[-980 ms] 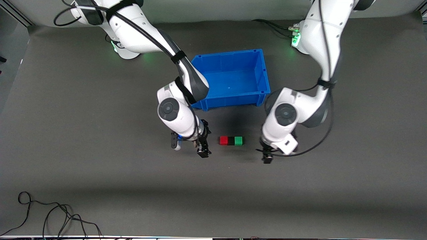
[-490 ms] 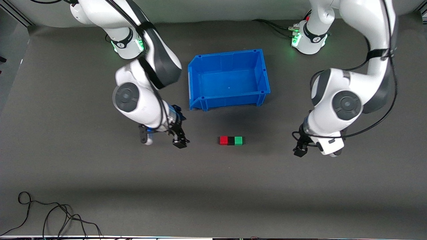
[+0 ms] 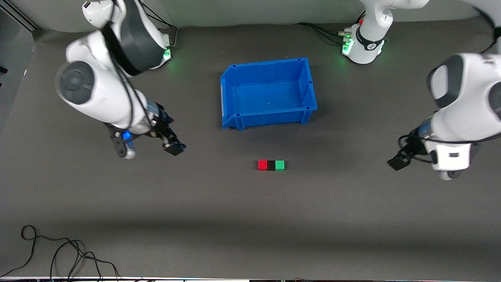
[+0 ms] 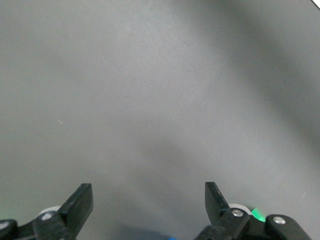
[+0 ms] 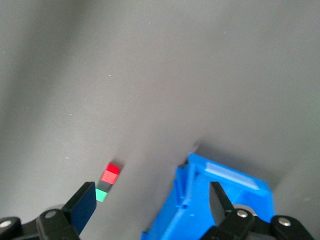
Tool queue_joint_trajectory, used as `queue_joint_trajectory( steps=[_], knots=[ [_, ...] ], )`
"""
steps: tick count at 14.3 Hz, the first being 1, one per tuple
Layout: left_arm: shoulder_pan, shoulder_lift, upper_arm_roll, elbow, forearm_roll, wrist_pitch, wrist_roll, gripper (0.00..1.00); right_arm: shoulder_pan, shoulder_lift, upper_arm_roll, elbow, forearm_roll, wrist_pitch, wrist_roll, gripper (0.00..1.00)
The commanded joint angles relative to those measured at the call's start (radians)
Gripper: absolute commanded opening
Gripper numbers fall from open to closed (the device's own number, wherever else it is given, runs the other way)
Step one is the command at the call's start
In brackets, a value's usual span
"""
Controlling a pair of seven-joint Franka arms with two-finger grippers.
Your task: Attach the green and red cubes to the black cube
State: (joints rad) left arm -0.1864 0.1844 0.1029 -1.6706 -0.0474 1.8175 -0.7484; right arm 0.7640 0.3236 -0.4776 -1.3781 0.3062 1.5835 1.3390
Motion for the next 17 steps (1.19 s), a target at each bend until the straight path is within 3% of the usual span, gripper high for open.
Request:
queue_joint_trajectory(
  steps=[1, 3, 5, 8, 12, 13, 17],
  knots=[
    [0.051, -0.071, -0.008, -0.040, 0.009, -0.027, 0.225, 1.00, -0.023, -0.144, -0.006, -0.113, -0.088, -0.019, -0.147, 1.00],
    [0.085, -0.080, -0.009, -0.037, 0.006, -0.038, 0.306, 1.00, -0.063, -0.220, 0.007, -0.169, -0.149, -0.019, -0.252, 1.00],
    [0.088, -0.094, -0.008, -0.031, 0.009, -0.053, 0.465, 1.00, -0.170, -0.280, 0.069, -0.206, -0.183, -0.022, -0.393, 1.00],
    [0.088, -0.120, -0.008, -0.015, 0.066, -0.066, 0.790, 1.00, -0.377, -0.322, 0.236, -0.210, -0.265, -0.049, -0.599, 1.00],
    [0.085, -0.120, -0.011, -0.001, 0.104, -0.076, 0.853, 1.00, -0.690, -0.342, 0.451, -0.194, -0.277, -0.053, -0.895, 1.00],
    [0.085, -0.120, -0.011, 0.000, 0.104, -0.081, 0.845, 1.00, -0.736, -0.342, 0.476, -0.184, -0.285, -0.053, -0.987, 1.00],
    [0.087, -0.115, -0.011, 0.017, 0.090, -0.084, 0.831, 1.00, -0.807, -0.340, 0.481, -0.179, -0.286, -0.039, -1.213, 1.00]
  ],
)
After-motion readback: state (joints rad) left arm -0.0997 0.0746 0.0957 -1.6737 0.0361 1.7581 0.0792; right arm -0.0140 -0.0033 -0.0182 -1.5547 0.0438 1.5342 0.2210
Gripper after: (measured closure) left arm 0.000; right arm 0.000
